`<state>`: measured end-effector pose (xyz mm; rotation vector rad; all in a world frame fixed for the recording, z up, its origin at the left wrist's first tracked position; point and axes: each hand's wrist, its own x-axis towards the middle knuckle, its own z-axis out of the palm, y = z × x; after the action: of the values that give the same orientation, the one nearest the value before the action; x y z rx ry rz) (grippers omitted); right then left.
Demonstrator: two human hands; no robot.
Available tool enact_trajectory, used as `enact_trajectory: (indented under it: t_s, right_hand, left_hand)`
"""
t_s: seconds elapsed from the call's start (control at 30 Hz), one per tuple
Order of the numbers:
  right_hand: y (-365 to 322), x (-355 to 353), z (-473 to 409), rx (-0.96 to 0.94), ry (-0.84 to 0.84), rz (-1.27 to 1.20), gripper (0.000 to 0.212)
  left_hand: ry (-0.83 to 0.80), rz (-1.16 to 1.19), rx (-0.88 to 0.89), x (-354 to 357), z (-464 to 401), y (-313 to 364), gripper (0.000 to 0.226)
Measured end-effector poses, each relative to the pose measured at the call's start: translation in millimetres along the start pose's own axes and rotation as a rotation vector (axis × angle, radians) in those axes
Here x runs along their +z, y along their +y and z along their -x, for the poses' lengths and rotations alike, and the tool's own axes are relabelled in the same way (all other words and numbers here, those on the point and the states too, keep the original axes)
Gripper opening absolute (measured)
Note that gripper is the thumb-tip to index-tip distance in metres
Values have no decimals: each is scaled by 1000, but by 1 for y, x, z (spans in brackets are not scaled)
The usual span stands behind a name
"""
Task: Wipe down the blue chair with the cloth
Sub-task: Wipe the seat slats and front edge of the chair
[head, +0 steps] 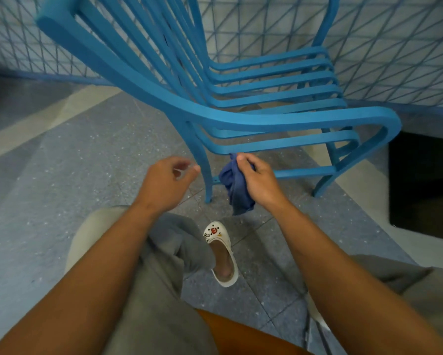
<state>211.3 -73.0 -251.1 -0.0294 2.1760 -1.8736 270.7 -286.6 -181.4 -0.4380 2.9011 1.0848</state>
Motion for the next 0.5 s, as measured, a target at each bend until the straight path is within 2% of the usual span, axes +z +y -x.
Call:
enact_trajectory:
  t_s: [0.1, 0.23, 0.4, 0.5]
  right_hand:
    - [-16, 25, 1, -88, -6, -9, 22]
    - [-38, 54, -5, -117, 130, -49, 33]
    - [-52, 80, -22, -118, 188, -130, 11]
    - [-49, 90, -29, -123, 221, -163, 10]
  left_hand:
    - [149, 161, 28, -9, -9, 0, 35]
    - [184, 284, 153, -7, -27, 8, 30]
    - [238, 327, 192, -2, -42, 9, 12]
    - [247, 325, 201, -1, -45, 8, 10]
